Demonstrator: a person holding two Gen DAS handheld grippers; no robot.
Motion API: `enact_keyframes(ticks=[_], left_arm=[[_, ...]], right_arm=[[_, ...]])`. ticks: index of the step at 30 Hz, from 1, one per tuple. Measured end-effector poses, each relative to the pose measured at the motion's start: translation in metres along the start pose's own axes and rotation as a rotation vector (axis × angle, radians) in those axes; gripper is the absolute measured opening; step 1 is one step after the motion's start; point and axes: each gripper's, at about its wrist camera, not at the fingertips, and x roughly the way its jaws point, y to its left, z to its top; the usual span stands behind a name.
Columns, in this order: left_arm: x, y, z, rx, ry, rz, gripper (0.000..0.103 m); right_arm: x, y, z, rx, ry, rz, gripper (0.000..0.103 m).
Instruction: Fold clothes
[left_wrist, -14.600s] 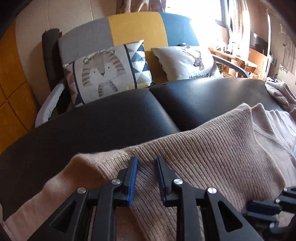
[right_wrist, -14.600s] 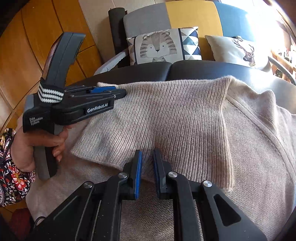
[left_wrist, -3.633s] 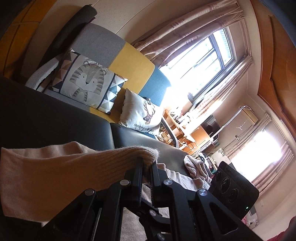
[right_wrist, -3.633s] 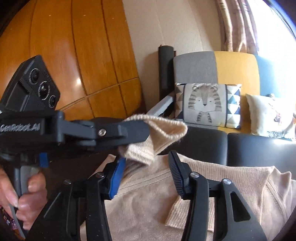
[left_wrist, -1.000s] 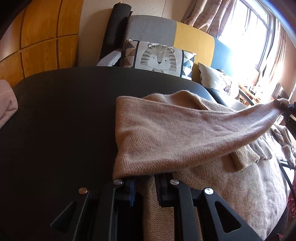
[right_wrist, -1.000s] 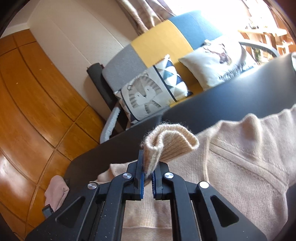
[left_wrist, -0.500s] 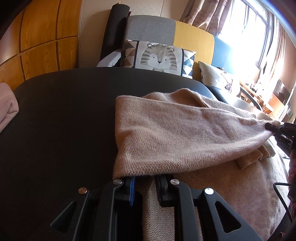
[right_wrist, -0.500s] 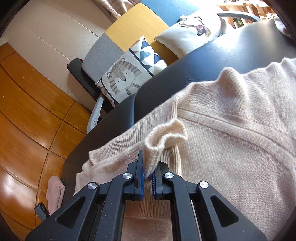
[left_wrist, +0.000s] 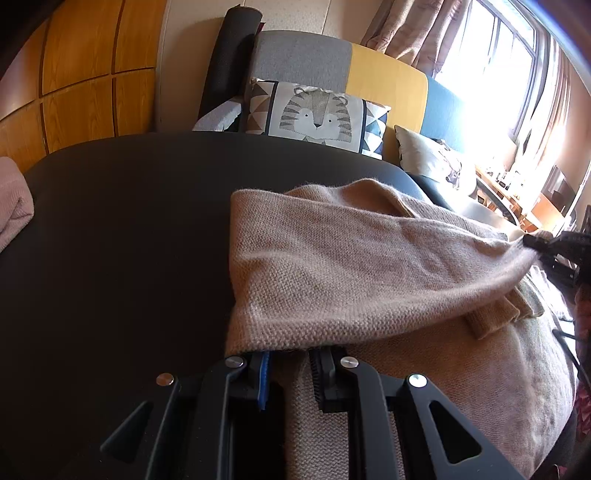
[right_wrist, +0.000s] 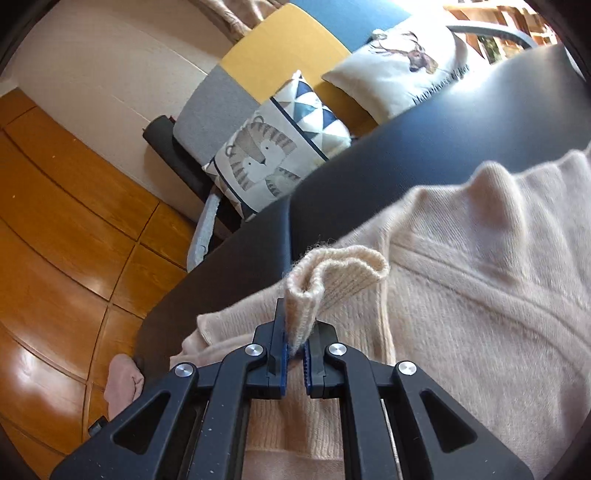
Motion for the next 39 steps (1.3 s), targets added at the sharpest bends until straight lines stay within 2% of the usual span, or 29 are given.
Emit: enact_keyframes(ticks=[2, 5, 7, 11, 22, 28, 30, 35, 39], left_arm=[[0.0, 0.0, 0.0, -0.004, 0.0, -0.004, 0.017], [0.0, 0.001, -0.001, -0.009, -0.001, -0.01, 0.017], [0.0, 0.001, -0.001, -0.009, 0.0, -0.011, 0.017], [0.0, 0.002, 0.0, -0.011, 0.0, -0.013, 0.017], [-0.001, 0.007, 0.001, -0.029, 0.012, -0.045, 0.017], [-0.008, 0.01, -0.006, 0.025, 0.021, -0.07, 0.017], [-0.012, 0.008, -0.009, 0.079, 0.028, -0.064, 0.017], [-0.03, 0.012, -0.018, 0.172, 0.095, -0.045, 0.018], [-0.055, 0.024, -0.026, 0.164, 0.076, -0.011, 0.018]], right_arm=[[-0.006, 0.008, 0.001, -0.044, -0.01, -0.003, 0.006], [-0.004, 0.003, -0.007, -0.061, 0.026, -0.043, 0.006], [0.001, -0.012, -0.016, -0.019, 0.064, -0.079, 0.006], [0.003, -0.038, -0.033, 0.063, 0.09, -0.094, 0.006], [0.002, -0.065, -0.048, 0.138, 0.028, 0.02, 0.004], [0.002, -0.066, -0.047, 0.135, 0.015, 0.032, 0.004], [0.003, -0.067, -0.046, 0.137, 0.014, 0.036, 0.004], [0.004, -0.067, -0.046, 0.137, 0.006, 0.039, 0.004], [0.004, -0.067, -0.046, 0.133, 0.0, 0.04, 0.004]])
